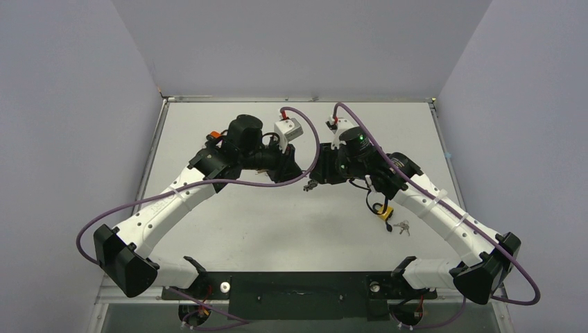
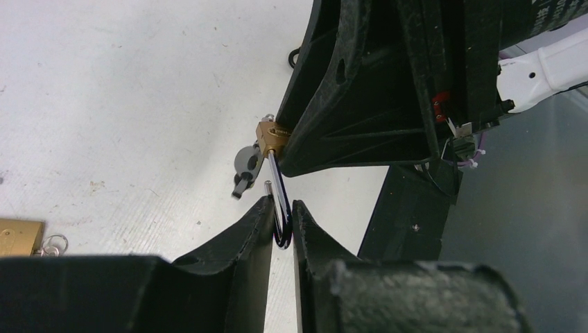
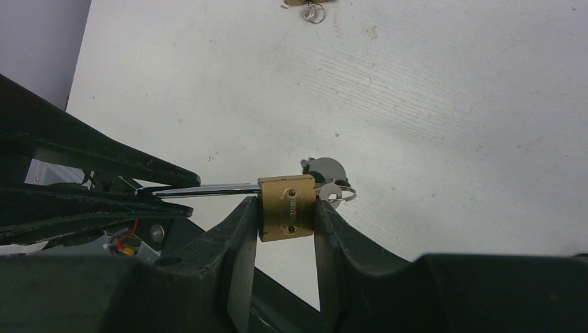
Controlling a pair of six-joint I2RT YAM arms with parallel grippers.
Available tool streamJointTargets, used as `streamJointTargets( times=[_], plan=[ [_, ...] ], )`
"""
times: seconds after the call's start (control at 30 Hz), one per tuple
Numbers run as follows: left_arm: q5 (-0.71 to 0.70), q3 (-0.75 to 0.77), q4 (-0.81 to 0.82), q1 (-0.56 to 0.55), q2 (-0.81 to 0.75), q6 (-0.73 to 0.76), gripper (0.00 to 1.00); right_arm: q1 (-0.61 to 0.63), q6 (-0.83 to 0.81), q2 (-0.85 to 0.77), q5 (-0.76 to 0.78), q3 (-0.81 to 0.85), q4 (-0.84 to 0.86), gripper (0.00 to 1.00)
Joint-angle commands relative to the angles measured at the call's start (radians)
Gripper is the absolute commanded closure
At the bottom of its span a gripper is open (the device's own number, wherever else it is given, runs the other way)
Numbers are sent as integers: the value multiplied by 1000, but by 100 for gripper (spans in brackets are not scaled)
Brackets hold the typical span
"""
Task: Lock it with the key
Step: Lock the lock.
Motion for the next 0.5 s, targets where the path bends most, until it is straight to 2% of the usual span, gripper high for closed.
streamJointTargets(
  times=[0.0, 0.03, 0.1, 0.2, 0.23, 0.27, 0.3, 0.33, 0.4, 0.47],
  plan=[
    [-9, 30, 48, -3, 5, -11, 91, -7, 14, -7, 11, 47, 32, 100],
    [-17, 29, 52, -3, 4, -15, 96, -6, 13, -7, 11, 47, 32, 100],
    [-30, 26, 60, -2, 2, -22, 100, -6, 14, -6, 14, 47, 32, 100],
    [-64, 19, 93, -2, -5, -51, 100, -4, 10, -14, 26, 43, 37, 100],
    [-92, 16, 110, -1, -10, -73, 100, -5, 9, -18, 33, 42, 43, 94],
    [-118, 16, 118, -2, -14, -96, 100, -4, 9, -30, 47, 37, 47, 83],
    [-129, 15, 134, -2, -25, -108, 100, -3, 7, -44, 55, 34, 56, 76],
    [-148, 15, 142, -1, -31, -126, 100, -4, 5, -51, 67, 27, 62, 63],
    [-174, 20, 156, -1, -55, -145, 100, -4, -5, -79, 80, 21, 82, 49],
    [-194, 32, 153, 0, -75, -151, 100, -4, -26, -113, 84, 17, 101, 40]
  ],
)
